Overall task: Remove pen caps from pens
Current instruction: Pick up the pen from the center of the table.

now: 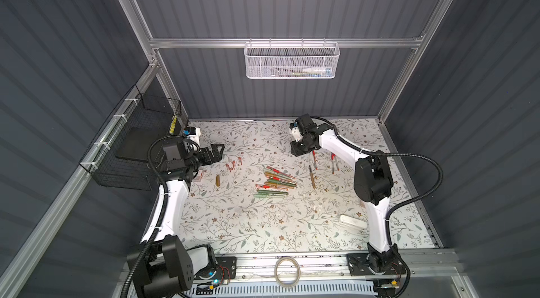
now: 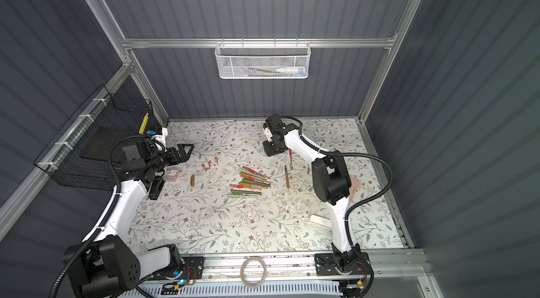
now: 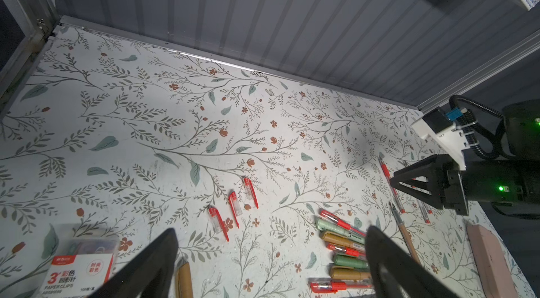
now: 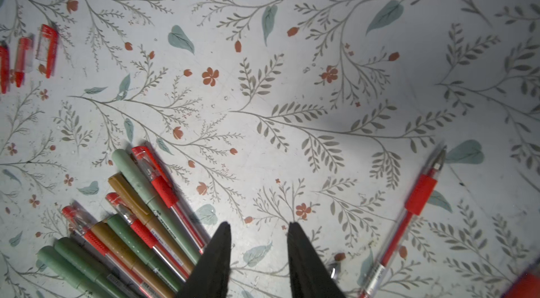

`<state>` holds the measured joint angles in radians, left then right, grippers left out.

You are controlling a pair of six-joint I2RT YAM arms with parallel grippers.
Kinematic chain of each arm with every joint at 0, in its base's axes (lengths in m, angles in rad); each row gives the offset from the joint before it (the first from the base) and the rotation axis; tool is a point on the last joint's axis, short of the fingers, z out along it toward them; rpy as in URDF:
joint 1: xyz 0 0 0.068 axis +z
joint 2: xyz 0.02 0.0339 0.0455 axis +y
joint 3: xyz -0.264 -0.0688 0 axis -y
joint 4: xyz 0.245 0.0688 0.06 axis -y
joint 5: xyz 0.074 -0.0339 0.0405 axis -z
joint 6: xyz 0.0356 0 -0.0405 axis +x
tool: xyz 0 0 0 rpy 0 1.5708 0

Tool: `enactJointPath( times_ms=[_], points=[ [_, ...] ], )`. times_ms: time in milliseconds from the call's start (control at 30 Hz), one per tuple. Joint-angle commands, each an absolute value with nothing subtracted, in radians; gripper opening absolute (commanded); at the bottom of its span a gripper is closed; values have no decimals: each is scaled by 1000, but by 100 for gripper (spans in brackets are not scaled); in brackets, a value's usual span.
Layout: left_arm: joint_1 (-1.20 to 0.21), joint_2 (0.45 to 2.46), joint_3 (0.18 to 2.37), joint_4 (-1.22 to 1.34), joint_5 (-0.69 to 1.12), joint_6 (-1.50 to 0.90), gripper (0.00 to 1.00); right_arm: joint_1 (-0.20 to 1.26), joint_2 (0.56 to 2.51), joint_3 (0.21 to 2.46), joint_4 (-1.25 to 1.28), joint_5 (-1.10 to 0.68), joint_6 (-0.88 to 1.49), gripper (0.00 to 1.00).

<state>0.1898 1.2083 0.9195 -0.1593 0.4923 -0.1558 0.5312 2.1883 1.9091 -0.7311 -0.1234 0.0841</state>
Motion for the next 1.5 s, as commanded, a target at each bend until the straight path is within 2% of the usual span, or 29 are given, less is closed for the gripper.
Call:
enactJointPath(
  times_ms=[0, 400, 1333, 1467],
  points=[
    [197, 1193, 914, -156, 513, -169, 100, 590, 2286, 2039, -852, -153, 28, 34],
    [199, 1195, 909, -144, 510, -170, 100, 655, 2344, 2008, -867, -161, -20, 31],
    [213, 1196, 912, -146, 509, -172, 100, 666, 2404, 1983, -877, -121, -22, 30],
    [215, 1189, 907, -149, 513, -172, 100, 658, 2411, 1990, -887, -102, -13, 25]
  ],
)
